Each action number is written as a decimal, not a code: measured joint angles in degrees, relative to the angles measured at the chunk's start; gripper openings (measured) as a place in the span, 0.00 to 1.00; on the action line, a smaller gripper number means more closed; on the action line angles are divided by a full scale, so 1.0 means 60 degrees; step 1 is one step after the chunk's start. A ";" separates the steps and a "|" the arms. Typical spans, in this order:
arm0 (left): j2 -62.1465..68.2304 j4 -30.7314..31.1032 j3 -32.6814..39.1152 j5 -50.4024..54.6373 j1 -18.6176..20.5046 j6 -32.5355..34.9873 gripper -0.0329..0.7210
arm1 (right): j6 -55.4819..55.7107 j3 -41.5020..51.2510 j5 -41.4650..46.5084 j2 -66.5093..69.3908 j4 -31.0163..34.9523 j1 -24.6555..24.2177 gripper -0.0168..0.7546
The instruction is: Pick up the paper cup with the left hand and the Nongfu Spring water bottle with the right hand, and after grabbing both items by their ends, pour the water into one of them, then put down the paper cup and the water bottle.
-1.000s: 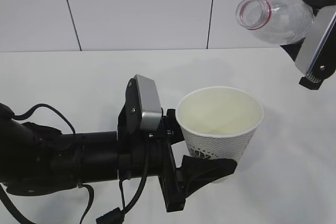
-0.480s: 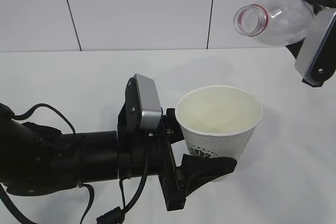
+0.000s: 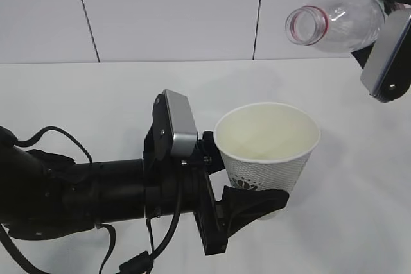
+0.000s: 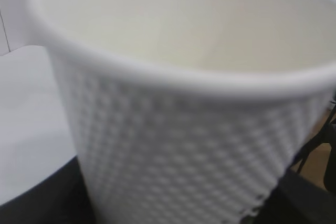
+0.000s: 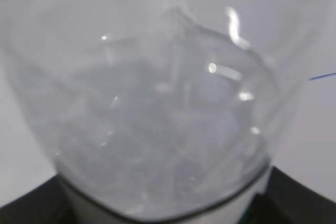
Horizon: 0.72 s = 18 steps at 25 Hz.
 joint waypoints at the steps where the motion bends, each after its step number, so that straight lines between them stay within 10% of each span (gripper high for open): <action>1: 0.0000 -0.0047 0.0000 0.0000 0.0000 0.0000 0.76 | -0.0085 0.0000 -0.0022 0.0000 0.0000 0.0000 0.61; 18: 0.0000 -0.0120 0.0000 0.0020 0.0000 0.0000 0.76 | -0.1318 0.0000 -0.0042 0.0000 0.0329 0.0000 0.61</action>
